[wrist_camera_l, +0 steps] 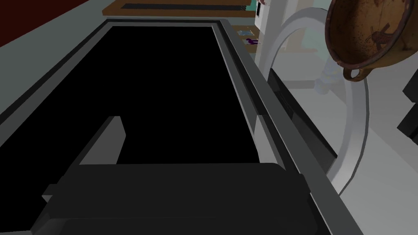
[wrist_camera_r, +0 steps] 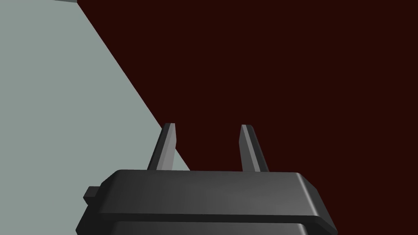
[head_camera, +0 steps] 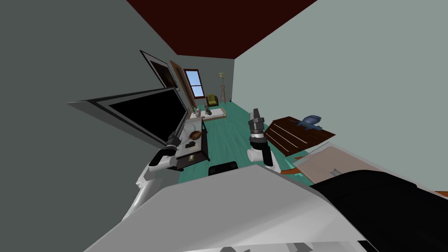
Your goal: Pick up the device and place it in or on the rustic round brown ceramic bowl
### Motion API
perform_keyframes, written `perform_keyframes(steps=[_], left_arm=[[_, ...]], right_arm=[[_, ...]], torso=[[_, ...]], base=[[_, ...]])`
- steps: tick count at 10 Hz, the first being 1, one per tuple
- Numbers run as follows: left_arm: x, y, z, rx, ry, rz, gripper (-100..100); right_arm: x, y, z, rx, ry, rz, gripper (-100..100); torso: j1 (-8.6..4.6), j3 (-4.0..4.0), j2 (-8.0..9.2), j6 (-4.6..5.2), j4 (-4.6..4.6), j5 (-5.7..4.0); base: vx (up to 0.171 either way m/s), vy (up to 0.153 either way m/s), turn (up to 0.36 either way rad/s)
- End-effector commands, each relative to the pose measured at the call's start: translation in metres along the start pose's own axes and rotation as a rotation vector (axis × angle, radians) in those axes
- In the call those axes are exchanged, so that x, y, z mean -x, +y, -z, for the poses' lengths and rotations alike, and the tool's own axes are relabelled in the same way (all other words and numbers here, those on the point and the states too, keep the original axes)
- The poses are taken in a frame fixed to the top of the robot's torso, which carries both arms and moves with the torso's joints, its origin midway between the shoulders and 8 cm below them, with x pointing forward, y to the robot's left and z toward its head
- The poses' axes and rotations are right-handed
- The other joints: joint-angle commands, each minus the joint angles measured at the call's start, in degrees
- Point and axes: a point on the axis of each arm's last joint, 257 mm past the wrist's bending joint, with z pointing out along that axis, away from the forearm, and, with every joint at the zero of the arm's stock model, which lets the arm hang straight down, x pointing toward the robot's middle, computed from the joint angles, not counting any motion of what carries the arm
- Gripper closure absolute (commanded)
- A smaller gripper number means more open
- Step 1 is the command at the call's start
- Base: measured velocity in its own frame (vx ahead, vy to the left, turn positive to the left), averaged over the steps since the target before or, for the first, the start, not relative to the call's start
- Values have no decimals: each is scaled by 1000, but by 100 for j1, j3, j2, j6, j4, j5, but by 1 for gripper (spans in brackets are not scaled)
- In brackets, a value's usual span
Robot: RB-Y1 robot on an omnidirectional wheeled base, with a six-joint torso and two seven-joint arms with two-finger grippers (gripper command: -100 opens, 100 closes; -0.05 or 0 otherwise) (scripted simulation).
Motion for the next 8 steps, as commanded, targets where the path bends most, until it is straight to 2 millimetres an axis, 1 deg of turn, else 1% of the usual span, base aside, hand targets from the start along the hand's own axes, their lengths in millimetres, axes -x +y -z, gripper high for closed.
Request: perform_keyframes(steps=[1,2,3,4,5,6,7,8], left_arm=[[10,17,-4,58,-17,-3,-100],[23,28,-9,103,-34,-5,-100],[25,37,-8,130,-39,-4,-100],[39,49,-12,175,-59,-5,-100],[40,55,-11,198,-61,-5,-100],[40,56,-11,203,-62,-4,-100],[54,72,-12,259,-81,-5,-100],[54,76,-11,276,-83,-4,-100]], right_arm=[[0,0,0,0,0,0,0],[0,0,0,0,0,0,0],[0,0,0,0,0,0,0],[0,0,0,0,0,0,0],[0,0,0,0,0,0,0],[0,0,0,0,0,0,0],[0,0,0,0,0,0,0],[0,0,0,0,0,0,0]], torso=[[0,0,0,0,0,0],[3,0,0,-1,0,0],[1,-3,-5,0,-1,0],[2,-2,-3,-1,-1,0],[0,-2,-3,-1,-1,0],[3,1,2,-2,0,0],[11,5,10,-2,2,2],[11,3,5,-1,1,2]], base=[[33,-40,-29],[52,-49,-46],[43,-41,-23],[44,-50,-47],[31,-39,-23],[7,-12,4],[29,-18,-48],[31,-20,-23]])
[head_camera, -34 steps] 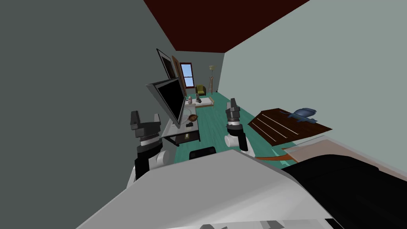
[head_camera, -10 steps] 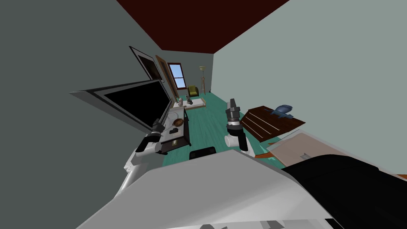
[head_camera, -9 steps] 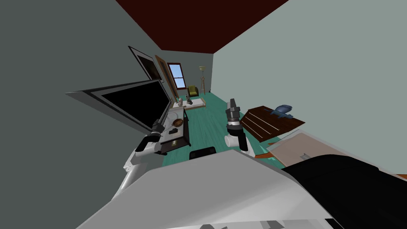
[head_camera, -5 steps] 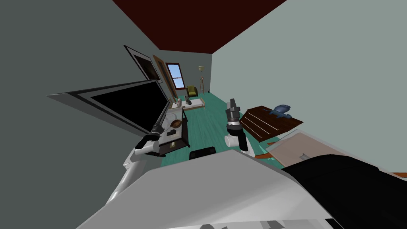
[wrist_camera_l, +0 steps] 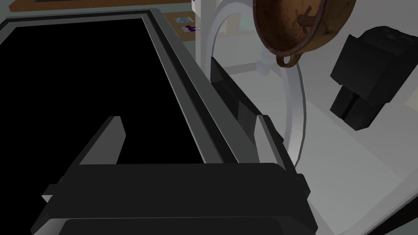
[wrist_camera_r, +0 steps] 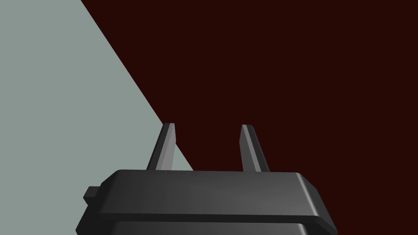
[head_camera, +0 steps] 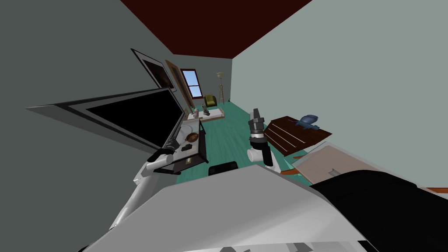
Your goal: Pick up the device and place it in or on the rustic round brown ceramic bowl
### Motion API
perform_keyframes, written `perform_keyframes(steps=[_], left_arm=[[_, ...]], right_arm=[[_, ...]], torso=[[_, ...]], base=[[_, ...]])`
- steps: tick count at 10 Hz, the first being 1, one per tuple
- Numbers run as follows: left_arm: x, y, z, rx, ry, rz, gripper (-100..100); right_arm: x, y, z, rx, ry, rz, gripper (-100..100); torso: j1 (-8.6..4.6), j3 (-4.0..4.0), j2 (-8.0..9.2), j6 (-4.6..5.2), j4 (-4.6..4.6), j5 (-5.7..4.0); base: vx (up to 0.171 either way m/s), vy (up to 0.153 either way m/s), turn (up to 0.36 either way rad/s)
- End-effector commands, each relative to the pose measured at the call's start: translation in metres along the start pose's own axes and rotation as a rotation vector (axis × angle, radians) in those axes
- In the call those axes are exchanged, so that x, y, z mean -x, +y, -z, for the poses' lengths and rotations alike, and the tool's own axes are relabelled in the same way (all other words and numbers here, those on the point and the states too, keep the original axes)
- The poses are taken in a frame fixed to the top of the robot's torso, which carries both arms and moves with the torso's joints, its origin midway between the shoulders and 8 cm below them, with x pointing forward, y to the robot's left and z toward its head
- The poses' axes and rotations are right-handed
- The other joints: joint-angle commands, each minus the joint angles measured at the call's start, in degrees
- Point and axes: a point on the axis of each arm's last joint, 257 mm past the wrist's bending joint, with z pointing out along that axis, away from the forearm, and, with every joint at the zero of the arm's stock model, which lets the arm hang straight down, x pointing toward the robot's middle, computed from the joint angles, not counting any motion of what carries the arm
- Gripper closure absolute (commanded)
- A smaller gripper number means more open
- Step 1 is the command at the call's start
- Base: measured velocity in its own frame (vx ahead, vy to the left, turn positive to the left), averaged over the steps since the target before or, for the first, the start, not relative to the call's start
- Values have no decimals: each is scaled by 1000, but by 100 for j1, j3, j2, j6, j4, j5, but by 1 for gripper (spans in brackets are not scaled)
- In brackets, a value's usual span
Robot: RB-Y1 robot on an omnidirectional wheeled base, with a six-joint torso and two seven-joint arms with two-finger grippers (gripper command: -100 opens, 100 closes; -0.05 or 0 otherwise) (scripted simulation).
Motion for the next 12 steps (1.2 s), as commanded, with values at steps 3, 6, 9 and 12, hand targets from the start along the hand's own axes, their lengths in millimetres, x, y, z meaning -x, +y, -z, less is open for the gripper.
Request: perform_keyframes(steps=[3,6,9,12], left_arm=[[25,31,-8,132,-35,-2,-100],[40,56,-8,222,-57,1,-100],[52,78,-6,310,-72,2,-100],[73,105,-1,424,-93,2,-100]], right_arm=[[0,0,0,0,0,0,0],[0,0,0,0,0,0,0],[0,0,0,0,0,0,0],[0,0,0,0,0,0,0]], torso=[[-5,-2,-4,-1,-1,-2],[3,0,1,-1,0,0],[3,-5,-10,1,-2,1],[5,-4,-8,-1,-2,1]], base=[[47,-32,-37],[34,-11,-20],[50,-11,-33],[56,-5,-31]])
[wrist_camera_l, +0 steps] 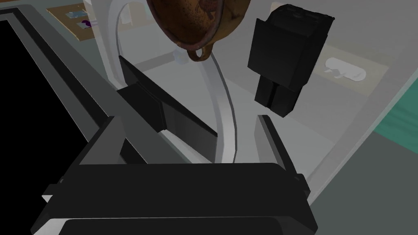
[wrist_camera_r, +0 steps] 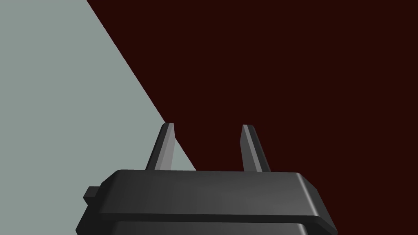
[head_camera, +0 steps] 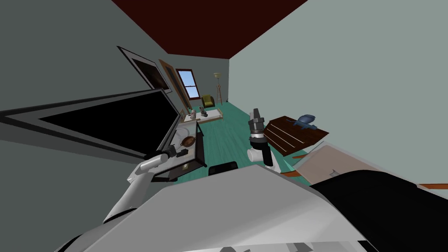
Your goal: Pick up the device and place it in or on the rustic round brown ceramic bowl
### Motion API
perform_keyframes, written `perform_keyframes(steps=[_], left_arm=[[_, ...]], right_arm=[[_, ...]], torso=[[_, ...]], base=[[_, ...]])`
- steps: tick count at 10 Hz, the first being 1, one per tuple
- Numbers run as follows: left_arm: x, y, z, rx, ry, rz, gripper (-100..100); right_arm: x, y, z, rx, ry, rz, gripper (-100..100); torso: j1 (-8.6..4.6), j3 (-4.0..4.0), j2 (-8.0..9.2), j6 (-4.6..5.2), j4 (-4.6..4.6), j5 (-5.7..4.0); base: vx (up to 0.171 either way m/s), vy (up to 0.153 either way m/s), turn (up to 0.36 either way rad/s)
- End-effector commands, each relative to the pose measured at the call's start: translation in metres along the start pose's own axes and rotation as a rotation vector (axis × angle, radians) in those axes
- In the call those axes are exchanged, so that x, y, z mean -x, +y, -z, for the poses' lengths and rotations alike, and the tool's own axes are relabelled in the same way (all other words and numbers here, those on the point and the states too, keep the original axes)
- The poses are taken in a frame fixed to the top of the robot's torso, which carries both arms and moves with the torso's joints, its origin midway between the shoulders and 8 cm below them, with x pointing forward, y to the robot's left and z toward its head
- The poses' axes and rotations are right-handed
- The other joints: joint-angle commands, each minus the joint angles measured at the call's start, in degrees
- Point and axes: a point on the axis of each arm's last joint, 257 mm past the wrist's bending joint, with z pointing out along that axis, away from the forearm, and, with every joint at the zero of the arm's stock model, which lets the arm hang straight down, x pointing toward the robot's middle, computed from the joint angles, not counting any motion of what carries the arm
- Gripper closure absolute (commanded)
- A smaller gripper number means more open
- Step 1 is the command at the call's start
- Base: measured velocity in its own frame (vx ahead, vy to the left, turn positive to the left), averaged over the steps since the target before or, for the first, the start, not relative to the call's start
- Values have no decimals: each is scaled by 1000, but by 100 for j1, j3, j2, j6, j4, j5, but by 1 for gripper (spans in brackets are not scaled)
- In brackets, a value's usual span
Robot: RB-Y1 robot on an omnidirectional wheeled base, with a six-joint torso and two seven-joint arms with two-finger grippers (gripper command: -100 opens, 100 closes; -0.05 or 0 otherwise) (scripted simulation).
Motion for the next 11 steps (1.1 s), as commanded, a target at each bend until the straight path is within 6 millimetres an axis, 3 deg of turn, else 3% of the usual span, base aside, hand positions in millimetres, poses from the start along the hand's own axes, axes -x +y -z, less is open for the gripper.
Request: perform_keyframes(steps=[1,2,5,11], left_arm=[[5,11,0,52,-4,-1,-100],[5,12,0,55,-4,-1,-100],[22,41,-2,174,-16,-4,-100],[38,92,6,373,-11,-10,-100]], right_arm=[[0,0,0,0,0,0,0],[0,0,0,0,0,0,0],[0,0,0,0,0,0,0],[0,0,0,0,0,0,0]], torso=[[0,0,0,0,0,0],[0,0,1,-1,0,0],[0,4,8,-1,1,0],[4,0,1,-2,0,2]], base=[[59,5,-23],[28,4,0],[47,7,-32],[62,23,-25]])
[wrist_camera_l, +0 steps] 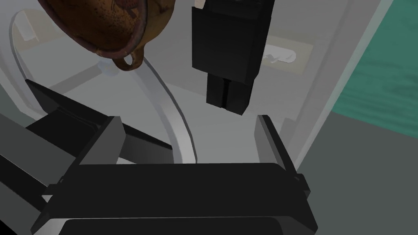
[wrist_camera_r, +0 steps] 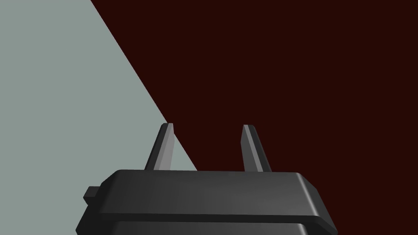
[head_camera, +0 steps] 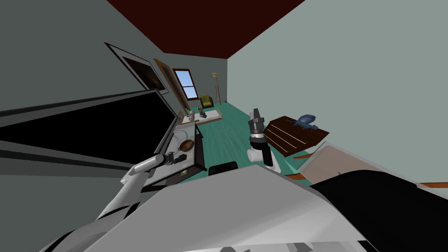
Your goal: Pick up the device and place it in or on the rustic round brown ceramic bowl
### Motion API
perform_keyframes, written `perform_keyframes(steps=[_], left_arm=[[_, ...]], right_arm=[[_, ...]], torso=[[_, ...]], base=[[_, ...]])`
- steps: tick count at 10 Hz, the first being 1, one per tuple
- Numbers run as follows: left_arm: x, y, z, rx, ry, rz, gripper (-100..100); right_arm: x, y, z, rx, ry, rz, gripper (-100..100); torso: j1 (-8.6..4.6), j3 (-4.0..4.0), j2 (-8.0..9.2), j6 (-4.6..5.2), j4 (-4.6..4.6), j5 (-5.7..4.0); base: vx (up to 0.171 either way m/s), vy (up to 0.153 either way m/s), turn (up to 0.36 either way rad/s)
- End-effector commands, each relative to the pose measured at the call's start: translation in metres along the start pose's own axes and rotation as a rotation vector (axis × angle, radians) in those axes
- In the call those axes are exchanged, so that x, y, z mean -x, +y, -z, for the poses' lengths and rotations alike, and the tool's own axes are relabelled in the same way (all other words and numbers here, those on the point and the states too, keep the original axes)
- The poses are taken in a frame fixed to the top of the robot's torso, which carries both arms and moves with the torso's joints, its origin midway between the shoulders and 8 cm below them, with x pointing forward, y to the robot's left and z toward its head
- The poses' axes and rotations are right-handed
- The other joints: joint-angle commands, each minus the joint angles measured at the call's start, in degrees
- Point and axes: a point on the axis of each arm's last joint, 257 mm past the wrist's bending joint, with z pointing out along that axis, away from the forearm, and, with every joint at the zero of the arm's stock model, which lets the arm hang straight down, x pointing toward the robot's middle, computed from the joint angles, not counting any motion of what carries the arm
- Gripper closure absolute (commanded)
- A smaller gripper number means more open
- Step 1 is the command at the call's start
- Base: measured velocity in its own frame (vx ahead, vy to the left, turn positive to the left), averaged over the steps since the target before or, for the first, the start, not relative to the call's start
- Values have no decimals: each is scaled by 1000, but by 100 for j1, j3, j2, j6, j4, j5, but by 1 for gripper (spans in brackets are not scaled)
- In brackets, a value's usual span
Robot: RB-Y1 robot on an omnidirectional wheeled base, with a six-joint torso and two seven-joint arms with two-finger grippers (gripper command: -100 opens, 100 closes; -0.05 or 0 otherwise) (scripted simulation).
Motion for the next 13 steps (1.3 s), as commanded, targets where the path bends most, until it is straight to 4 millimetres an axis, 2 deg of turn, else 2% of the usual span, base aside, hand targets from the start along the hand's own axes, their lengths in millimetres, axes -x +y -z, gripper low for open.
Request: perform_keyframes(steps=[1,2,3,5,6,8,9,12,13], left_arm=[[1,11,-3,42,4,-2,-100],[4,28,-4,101,10,-7,-100],[4,28,-4,103,10,-7,-100],[8,61,-6,206,24,-18,-100],[7,64,-5,218,27,-18,-100],[5,101,-5,321,48,-29,-100],[5,102,-5,326,49,-29,-100],[-7,162,-5,464,87,-37,-100],[-1,147,-4,434,78,-36,-100]], right_arm=[[0,0,0,0,0,0,0],[0,0,0,0,0,0,0],[0,0,0,0,0,0,0],[0,0,0,0,0,0,0],[0,0,0,0,0,0,0],[0,0,0,0,0,0,0],[0,0,0,0,0,0,0],[0,0,0,0,0,0,0],[0,0,0,0,0,0,0]], torso=[[0,0,0,0,0,0],[2,1,2,0,0,1],[8,-2,-3,0,-1,2],[4,0,0,1,0,2],[16,-6,-11,0,-2,3],[11,-7,-11,0,-3,4],[18,-11,-19,0,-5,4],[16,-14,-23,1,-6,5],[21,-16,-28,0,-6,5]], base=[[56,35,-15],[79,51,-31],[63,42,-18],[82,55,-43],[84,73,-21],[111,65,-42],[93,69,-20],[127,76,-54],[28,6,6]])
